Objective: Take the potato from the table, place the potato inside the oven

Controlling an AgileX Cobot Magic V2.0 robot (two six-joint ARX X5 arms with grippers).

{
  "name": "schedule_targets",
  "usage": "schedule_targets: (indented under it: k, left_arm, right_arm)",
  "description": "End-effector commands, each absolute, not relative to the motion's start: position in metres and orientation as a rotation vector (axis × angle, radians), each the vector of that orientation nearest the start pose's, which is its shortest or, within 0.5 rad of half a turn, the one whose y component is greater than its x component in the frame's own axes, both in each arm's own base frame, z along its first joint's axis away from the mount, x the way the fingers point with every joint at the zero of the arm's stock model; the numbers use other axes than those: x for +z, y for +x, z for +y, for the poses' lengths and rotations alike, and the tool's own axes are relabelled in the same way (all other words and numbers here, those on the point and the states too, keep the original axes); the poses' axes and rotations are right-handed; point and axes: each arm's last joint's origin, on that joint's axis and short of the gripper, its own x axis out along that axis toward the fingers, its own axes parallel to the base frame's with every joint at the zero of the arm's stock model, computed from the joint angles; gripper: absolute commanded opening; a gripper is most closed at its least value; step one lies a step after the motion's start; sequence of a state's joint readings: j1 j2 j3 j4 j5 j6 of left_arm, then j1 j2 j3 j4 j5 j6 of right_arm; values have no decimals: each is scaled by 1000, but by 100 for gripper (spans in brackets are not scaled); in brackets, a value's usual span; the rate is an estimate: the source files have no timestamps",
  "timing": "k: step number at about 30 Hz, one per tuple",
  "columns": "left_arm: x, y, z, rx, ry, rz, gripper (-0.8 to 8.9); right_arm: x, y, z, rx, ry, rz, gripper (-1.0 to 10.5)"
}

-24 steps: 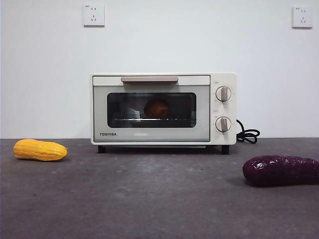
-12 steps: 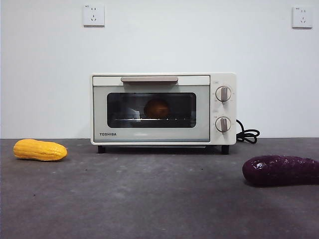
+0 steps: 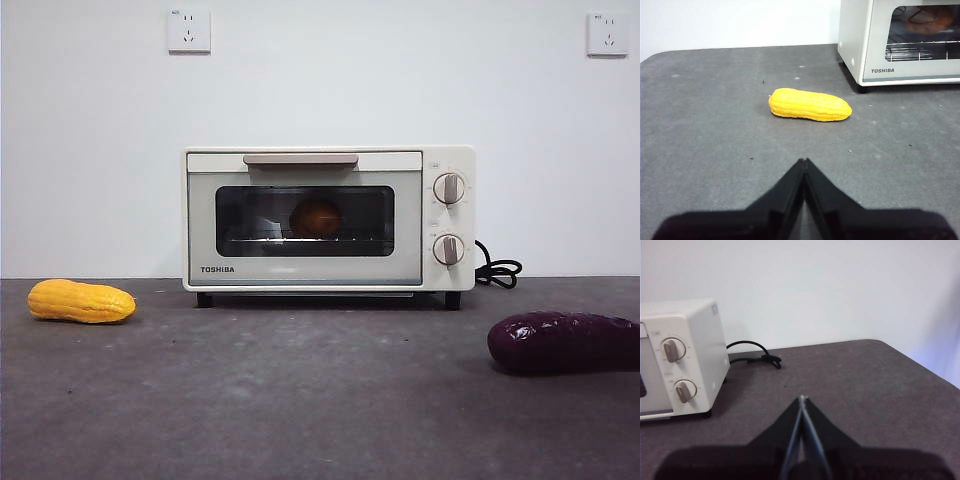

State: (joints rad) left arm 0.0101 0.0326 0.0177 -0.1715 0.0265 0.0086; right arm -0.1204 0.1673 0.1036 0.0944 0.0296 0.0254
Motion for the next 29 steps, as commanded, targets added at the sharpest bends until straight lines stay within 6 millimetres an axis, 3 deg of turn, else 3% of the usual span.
schedule_targets:
  k: [1,8,18,29]
  left_arm:
    - [148,98,0,-20,18,191,-4]
    - [148,98,0,-20,18,191,-4]
    - [148,98,0,-20,18,191,-4]
    - [148,98,0,-20,18,191,-4]
  right_arm:
    - [186,103,-13,-142,22,-32,1]
    - [173,101,-11,-59,20,-37,1]
    - [155,98,-10,-59,4,126,1]
    - [151,95,-10,-43,-13,169,1]
